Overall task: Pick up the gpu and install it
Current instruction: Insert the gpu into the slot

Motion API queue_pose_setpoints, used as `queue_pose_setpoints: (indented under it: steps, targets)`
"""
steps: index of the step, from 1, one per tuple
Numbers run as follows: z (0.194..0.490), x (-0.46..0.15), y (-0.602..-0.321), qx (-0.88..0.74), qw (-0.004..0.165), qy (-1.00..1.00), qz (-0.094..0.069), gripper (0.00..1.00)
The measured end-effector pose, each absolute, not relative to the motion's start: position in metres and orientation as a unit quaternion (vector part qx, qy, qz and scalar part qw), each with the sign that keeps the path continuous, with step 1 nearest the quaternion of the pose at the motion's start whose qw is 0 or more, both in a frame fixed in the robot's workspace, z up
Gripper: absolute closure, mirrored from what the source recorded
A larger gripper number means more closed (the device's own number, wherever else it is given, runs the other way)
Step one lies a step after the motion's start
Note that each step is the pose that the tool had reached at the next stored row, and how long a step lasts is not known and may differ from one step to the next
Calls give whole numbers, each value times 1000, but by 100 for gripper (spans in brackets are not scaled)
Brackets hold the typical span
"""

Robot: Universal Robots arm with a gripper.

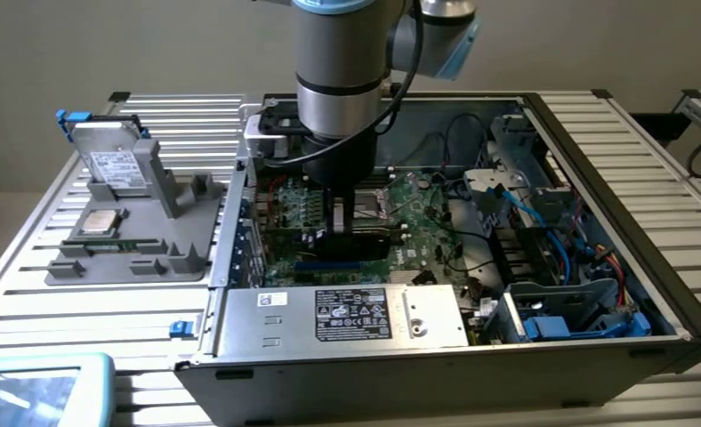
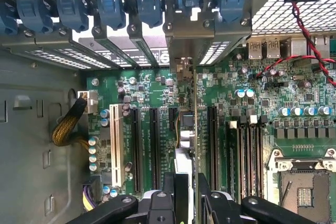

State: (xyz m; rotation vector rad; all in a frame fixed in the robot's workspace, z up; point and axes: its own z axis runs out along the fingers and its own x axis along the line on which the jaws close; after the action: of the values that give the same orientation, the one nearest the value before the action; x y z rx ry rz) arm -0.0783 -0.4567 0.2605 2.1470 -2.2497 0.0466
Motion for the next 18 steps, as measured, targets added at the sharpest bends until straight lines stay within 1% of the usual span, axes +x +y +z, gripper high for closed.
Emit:
queue_pose_setpoints:
  steps: [14,18]
  targets:
    - [260,-78,-457,690,16,-723,15,73]
    - [260,-78,-456,690,21,-723,11,73]
